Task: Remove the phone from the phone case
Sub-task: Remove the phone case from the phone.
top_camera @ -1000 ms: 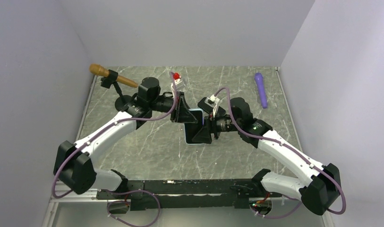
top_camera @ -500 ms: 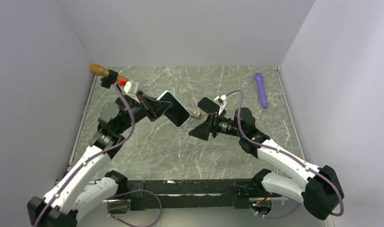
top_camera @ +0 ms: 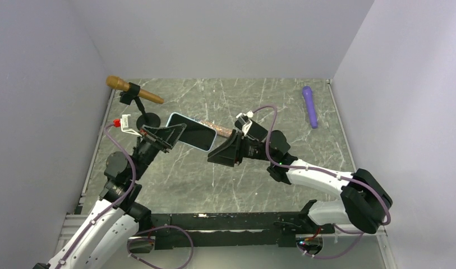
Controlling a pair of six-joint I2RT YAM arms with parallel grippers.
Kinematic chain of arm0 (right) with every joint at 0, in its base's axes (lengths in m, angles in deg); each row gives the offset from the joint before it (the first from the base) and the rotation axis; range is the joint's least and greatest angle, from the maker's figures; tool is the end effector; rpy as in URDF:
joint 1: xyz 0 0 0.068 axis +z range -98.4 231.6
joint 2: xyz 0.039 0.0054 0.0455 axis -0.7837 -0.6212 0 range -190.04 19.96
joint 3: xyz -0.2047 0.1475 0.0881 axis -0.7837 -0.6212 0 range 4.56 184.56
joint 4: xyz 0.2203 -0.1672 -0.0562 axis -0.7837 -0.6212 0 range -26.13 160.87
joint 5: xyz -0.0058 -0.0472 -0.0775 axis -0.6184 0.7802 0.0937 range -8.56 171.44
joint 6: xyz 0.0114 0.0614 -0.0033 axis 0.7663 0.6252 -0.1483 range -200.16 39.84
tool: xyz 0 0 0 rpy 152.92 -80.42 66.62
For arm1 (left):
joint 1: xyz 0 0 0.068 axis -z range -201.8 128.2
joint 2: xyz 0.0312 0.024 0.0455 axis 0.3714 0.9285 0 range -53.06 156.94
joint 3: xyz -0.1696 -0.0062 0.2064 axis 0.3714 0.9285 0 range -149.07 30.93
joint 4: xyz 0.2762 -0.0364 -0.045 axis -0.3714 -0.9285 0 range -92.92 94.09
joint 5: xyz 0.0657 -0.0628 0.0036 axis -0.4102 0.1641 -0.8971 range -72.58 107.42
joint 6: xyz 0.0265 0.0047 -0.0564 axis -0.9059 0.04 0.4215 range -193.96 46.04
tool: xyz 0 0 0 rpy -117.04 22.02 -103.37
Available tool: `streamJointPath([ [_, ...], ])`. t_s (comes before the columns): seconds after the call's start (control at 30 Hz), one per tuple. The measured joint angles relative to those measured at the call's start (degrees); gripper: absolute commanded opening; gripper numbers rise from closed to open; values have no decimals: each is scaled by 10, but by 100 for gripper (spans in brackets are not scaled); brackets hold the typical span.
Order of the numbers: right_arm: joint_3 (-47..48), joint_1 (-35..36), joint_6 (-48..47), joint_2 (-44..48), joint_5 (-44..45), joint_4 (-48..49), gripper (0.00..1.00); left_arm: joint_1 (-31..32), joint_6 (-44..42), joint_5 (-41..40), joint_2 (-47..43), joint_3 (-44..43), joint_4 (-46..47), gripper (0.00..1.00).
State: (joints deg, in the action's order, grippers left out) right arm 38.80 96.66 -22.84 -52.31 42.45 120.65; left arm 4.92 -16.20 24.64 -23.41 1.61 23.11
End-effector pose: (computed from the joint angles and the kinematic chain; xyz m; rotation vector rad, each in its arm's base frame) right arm 0.1888 0.2317 0.2648 -0.5161 1.6480 1.8685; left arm 0.1562 -0.0854 0.3386 -0.2489 1.3446 -1.3403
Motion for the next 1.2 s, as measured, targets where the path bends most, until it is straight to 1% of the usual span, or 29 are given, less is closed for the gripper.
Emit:
streamJointPath([
  [0.07,3,13,9,-10,2,21,43,0,22,0,-7,1,0,0],
  [0.17,13,28,20,-25,12,47,41,0,43,0,-18,1,-2,0],
  [0.33,21,44,35,-47,25,91,34,0,68,0,-38,1,-7,0],
  [0.5,27,49,47,-60,25,120,33,-1,81,-7,-47,1,-14,0],
  [0.63,28,51,49,-61,25,129,35,-1,91,-6,-47,1,-14,0],
  [0.73,33,52,49,-61,26,129,34,-1,97,-5,-47,1,-15,0],
  [0.77,34,52,49,-61,26,129,32,-1,101,-4,-47,1,-15,0],
  [0.8,34,52,49,-61,26,129,23,-1,104,-3,-47,1,-15,0],
  [0.83,34,52,48,-61,26,129,18,-1,106,-2,-46,1,-16,0],
  [0.93,35,54,47,-60,25,132,3,-2,113,-2,-45,1,-20,0],
  [0.97,35,54,48,-60,24,133,0,-2,117,-3,-46,1,-20,0],
  [1.1,35,55,32,-59,21,131,0,-5,143,-3,-46,1,-31,0],
  [1.2,38,59,-12,-48,18,108,0,-8,176,-1,-45,1,-50,0],
])
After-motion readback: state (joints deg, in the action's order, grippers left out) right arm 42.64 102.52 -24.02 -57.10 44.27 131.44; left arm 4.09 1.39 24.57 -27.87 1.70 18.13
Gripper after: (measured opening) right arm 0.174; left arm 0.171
